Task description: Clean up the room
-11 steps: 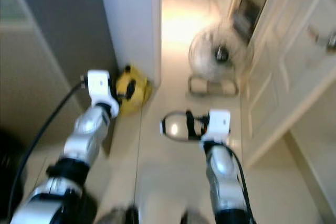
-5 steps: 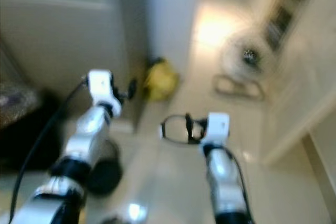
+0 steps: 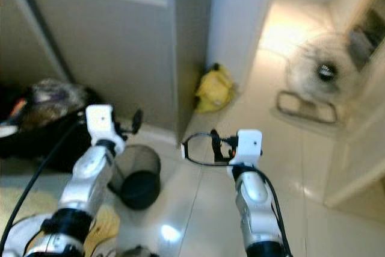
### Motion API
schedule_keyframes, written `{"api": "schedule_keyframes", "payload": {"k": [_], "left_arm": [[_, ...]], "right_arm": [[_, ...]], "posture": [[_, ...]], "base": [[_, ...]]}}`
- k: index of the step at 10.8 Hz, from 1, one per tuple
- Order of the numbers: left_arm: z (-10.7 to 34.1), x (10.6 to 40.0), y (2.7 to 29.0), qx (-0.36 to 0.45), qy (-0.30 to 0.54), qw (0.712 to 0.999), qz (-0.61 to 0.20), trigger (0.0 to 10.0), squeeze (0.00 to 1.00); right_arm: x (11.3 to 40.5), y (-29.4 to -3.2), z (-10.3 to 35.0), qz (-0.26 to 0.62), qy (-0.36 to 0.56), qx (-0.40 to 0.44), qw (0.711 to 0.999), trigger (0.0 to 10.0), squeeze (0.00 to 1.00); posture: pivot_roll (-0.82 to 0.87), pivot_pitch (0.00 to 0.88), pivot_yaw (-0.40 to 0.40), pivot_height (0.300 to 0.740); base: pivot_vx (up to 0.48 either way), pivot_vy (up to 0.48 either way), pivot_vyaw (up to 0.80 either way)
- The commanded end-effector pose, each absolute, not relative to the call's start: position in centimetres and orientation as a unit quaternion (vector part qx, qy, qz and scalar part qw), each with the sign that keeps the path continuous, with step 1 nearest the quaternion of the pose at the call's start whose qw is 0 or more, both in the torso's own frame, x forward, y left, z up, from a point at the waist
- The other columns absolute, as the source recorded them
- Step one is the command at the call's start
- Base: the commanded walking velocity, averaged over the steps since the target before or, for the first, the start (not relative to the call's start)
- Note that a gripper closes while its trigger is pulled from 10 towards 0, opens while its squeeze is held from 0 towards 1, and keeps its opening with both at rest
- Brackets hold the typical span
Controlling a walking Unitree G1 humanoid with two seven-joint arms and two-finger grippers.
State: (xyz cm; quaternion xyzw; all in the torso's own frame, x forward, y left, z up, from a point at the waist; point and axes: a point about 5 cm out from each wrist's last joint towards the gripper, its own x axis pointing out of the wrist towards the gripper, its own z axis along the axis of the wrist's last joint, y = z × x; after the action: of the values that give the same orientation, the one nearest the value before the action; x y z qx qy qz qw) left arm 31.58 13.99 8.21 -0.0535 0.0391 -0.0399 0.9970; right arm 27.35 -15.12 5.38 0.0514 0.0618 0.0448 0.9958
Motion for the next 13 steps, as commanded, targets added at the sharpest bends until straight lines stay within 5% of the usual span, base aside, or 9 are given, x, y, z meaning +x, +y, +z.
{"api": "schedule_keyframes", "payload": {"k": [1, 5, 9, 13], "left_arm": [[8.7, 31.4, 13.9, -0.071, 0.028, 0.997, -0.028, 10.0, 0.00], [6.3, 27.3, 16.5, -0.029, 0.048, 0.998, -0.041, 10.0, 0.00], [8.8, 31.3, 13.4, -0.037, 0.029, 0.998, -0.044, 10.0, 0.00], [8.9, 31.3, 13.1, -0.024, 0.033, 0.999, -0.025, 10.0, 0.00]], "right_arm": [[27.6, -15.4, 5.7, 0.045, 0.049, 0.051, 0.996, 10.0, 0.00], [24.2, -17.5, 4.0, 0.041, 0.051, 0.018, 0.998, 10.0, 0.04], [25.1, -15.9, 3.7, 0.079, 0.063, 0.023, 0.995, 10.0, 0.07], [25.8, -15.6, 4.0, 0.086, 0.059, 0.031, 0.994, 10.0, 0.05]], "posture": [[-0.02, 0.000, 0.021, 0.740], [-0.01, 0.000, 0.005, 0.740], [0.00, 0.000, 0.000, 0.740], [-0.02, 0.000, 0.012, 0.740]], "base": [[0.000, -0.480, 0.59], [-0.335, -0.116, 0.60], [0.000, 0.000, 0.61], [0.000, 0.237, 0.47]]}}
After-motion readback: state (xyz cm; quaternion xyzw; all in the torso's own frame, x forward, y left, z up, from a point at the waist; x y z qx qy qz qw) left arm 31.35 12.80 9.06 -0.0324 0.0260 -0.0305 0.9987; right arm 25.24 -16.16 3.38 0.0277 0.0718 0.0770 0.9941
